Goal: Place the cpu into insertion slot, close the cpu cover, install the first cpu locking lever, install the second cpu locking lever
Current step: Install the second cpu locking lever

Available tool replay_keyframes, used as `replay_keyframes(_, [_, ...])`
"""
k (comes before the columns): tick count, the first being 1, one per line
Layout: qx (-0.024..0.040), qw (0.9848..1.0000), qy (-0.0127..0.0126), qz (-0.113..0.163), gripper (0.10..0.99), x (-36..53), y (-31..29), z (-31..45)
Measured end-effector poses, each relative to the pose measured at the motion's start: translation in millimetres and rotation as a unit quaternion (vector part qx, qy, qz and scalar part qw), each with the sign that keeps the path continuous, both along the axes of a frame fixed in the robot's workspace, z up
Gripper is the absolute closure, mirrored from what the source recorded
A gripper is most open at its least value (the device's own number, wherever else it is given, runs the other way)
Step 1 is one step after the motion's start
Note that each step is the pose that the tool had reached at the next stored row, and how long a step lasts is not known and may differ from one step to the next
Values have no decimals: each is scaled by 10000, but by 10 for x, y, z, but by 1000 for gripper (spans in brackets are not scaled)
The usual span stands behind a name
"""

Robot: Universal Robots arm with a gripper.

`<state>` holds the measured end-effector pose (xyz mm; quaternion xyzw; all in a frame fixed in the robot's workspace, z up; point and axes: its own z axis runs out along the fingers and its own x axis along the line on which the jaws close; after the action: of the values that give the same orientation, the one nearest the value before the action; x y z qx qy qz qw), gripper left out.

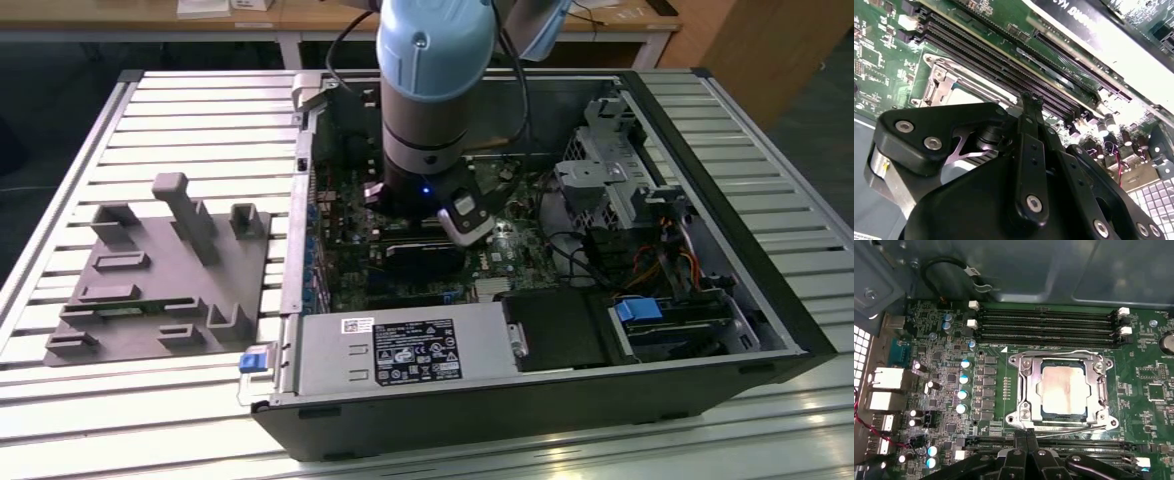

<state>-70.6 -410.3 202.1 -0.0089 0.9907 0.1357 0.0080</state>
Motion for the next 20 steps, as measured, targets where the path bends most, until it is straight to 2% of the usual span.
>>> replay_keyframes(4, [28, 10000, 0, 0, 980, -15, -1, -35])
replay_keyframes(14, [170, 9999, 0, 0, 980, -44, 9, -79])
replay_keyframes(20, [221, 9998, 0, 0, 980, -57, 23, -101])
